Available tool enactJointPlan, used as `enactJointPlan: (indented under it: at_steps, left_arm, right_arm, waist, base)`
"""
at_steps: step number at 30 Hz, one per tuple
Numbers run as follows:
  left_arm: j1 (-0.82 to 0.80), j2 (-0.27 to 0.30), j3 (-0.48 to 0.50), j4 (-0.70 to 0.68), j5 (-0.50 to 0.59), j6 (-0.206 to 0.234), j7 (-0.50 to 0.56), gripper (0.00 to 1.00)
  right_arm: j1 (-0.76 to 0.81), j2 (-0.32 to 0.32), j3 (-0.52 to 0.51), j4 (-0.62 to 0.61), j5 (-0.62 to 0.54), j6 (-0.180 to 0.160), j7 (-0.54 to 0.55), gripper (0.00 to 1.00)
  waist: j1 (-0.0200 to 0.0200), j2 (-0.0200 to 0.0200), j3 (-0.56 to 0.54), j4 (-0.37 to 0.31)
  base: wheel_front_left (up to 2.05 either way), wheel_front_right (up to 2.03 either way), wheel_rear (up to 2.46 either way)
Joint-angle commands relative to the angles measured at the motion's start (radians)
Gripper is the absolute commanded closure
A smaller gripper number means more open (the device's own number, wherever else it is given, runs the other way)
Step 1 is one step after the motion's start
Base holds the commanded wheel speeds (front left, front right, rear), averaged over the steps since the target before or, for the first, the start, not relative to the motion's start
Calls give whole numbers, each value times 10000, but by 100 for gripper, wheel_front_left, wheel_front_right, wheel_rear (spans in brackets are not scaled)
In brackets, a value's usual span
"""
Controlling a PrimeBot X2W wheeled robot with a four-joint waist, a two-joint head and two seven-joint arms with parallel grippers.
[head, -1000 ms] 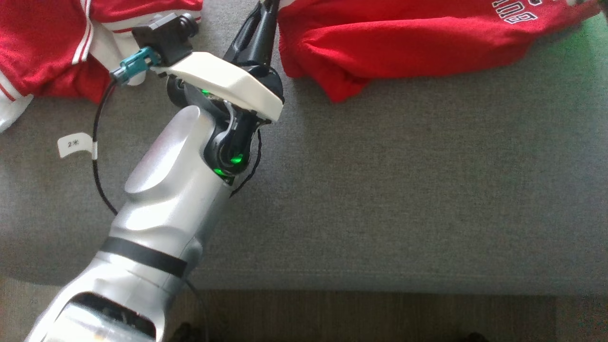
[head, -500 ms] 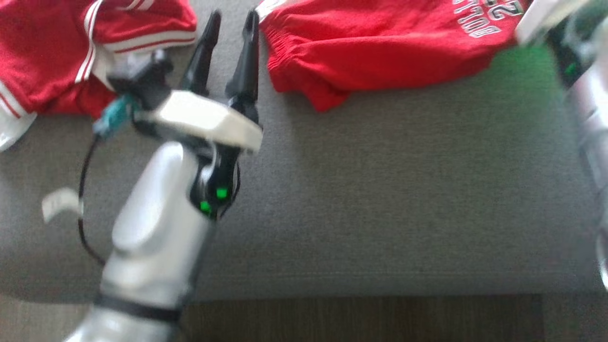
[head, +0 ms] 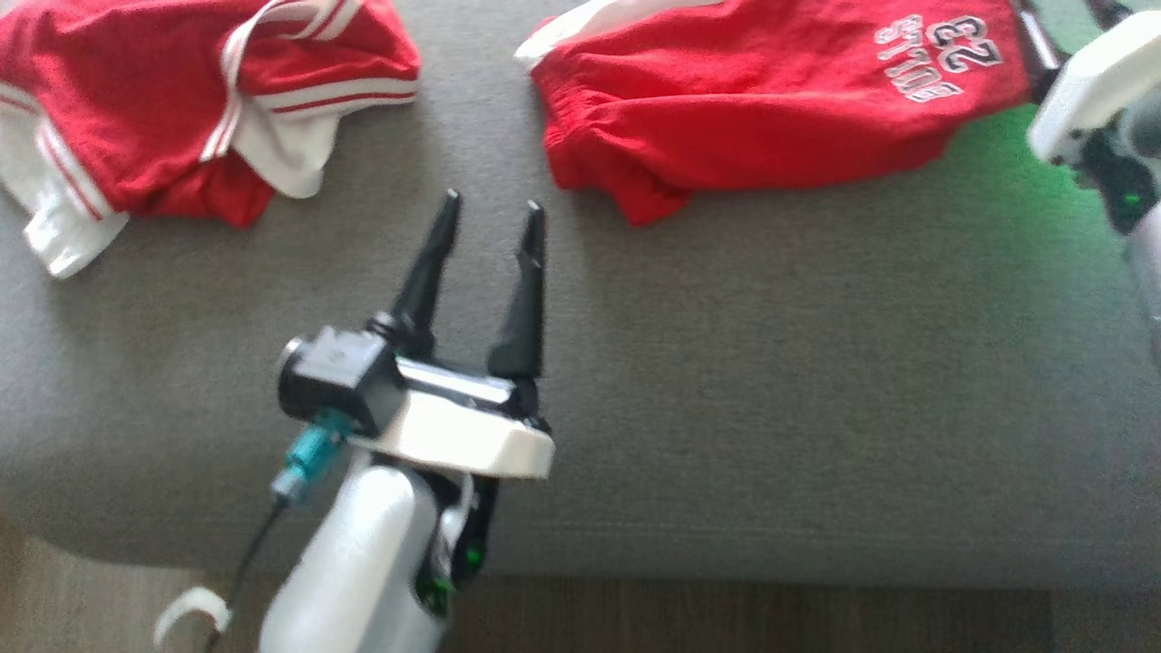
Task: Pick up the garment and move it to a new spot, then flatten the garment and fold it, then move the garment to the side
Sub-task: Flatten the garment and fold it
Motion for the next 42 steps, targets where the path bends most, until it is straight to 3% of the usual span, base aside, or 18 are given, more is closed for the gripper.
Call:
enactJointPlan:
  at_steps: [1,14,15,17,20,33,42]
  left_arm:
    - [-25,155,97,-530,126,128,-49,0]
    - [-153,155,-467,-844,175,452,-49,0]
    - [-164,155,-470,-846,172,458,-49,0]
    - [-176,155,-485,-845,185,460,-49,0]
    - [-181,154,-515,-836,201,452,-49,0]
    - [53,154,-287,-805,322,462,-49,0]
    - [334,154,-127,-724,394,403,-49,0]
  right_arm:
    - [-50,-106,0,-113,6,-4,77,0]
    - [0,-73,-155,307,-603,-4,1333,0]
    - [17,-53,-187,314,-637,-4,1374,8]
    - [46,-3,-233,323,-710,-4,1481,55]
    - [92,86,-297,333,-799,-4,1642,100]
    - [452,203,-682,340,-945,-4,862,100]
    - [874,-558,-496,71,-910,-4,428,100]
  waist:
    - [1,0,34,235]
    - [1,0,118,579]
    - [1,0,114,584]
    - [1,0,108,591]
    - [1,0,100,584]
    - [1,0,-387,-34]
    - [1,0,-855,-602]
  base:
    - [0,0,0]
    - [0,0,0]
    - [0,0,0]
    - [0,0,0]
    - [0,0,0]
    - [0,0,0]
    - [0,0,0]
